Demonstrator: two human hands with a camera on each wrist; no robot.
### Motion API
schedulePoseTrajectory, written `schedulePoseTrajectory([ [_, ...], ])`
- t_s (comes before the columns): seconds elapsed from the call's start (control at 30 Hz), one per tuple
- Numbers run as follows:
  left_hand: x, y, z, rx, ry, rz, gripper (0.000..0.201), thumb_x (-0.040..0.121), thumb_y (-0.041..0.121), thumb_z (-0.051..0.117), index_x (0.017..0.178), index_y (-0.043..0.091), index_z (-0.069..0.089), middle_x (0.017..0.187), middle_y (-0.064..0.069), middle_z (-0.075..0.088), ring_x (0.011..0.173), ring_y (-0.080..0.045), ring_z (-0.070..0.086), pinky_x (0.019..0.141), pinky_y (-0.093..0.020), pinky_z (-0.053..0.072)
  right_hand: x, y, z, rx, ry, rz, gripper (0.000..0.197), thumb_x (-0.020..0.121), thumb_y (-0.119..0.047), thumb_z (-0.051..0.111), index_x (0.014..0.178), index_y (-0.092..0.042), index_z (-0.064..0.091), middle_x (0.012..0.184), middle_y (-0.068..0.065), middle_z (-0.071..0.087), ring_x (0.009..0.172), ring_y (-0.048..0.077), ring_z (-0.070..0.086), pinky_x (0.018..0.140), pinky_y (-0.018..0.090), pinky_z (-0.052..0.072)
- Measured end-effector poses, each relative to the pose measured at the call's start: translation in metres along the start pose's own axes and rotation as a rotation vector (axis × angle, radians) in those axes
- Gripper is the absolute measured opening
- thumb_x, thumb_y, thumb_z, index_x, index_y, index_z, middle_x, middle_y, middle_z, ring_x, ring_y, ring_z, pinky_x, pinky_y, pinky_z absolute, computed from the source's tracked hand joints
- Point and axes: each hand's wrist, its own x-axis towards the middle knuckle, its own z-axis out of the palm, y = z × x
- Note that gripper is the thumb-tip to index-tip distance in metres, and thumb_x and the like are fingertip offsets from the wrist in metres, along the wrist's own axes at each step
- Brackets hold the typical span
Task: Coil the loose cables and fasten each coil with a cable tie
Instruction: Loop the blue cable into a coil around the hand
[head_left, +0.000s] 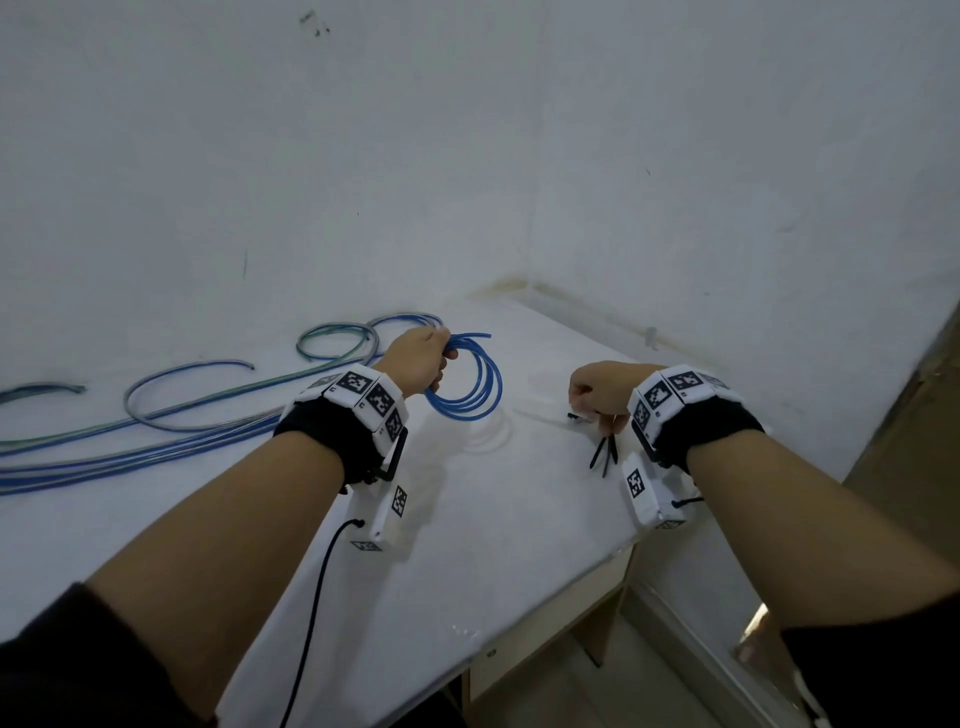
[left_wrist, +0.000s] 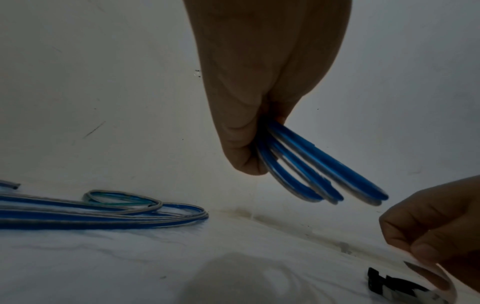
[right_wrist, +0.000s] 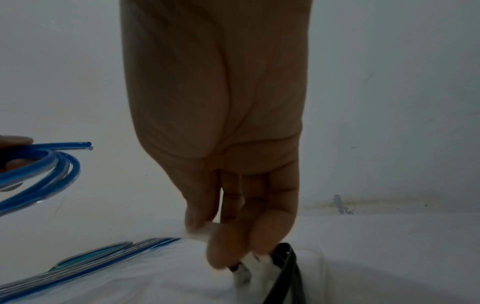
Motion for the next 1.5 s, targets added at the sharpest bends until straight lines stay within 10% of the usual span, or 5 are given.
schedulePoseTrajectory([
  [0.63, -0.004, -0.001, -0.008, 0.077, 0.035, 0.048, 0.041, 0.099, 0.023, 0.029, 0.066, 0.010, 0.048, 0.057, -0.002, 0.036, 0.047, -0.016, 0.033, 0.052, -0.028, 0.031, 0.001, -0.008, -0.015, 0.452, 0.164, -0.103, 0.011, 0.088, -0.005, 0.060, 0.077, -0.001, 0.061, 0.066, 0.011, 0.062, 0.050, 0.013, 0.063, 0.050, 0.021, 0.053],
  [1.07, -0.029, -0.019, -0.105, 0.205, 0.318, 0.064, 0.039, 0.100, 0.021, 0.032, 0.065, 0.014, 0.048, 0.063, -0.001, 0.047, 0.058, -0.023, 0.040, 0.067, -0.033, 0.035, 0.012, -0.158, -0.004, 1.194, -0.005, -0.591, 0.008, 0.094, -0.003, 0.049, 0.086, -0.006, 0.050, 0.076, 0.014, 0.061, 0.054, 0.014, 0.063, 0.053, 0.022, 0.054],
  [1.5, -0.083, -0.046, -0.210, 0.276, 0.516, 0.040, 0.039, 0.099, 0.019, 0.030, 0.063, 0.016, 0.043, 0.084, -0.010, 0.055, 0.067, -0.024, 0.041, 0.071, -0.031, 0.033, 0.031, -0.308, 0.049, 1.035, 0.039, -0.863, 0.017, 0.088, 0.008, 0.053, 0.079, -0.006, 0.050, 0.072, 0.013, 0.059, 0.062, 0.017, 0.068, 0.062, 0.026, 0.058],
])
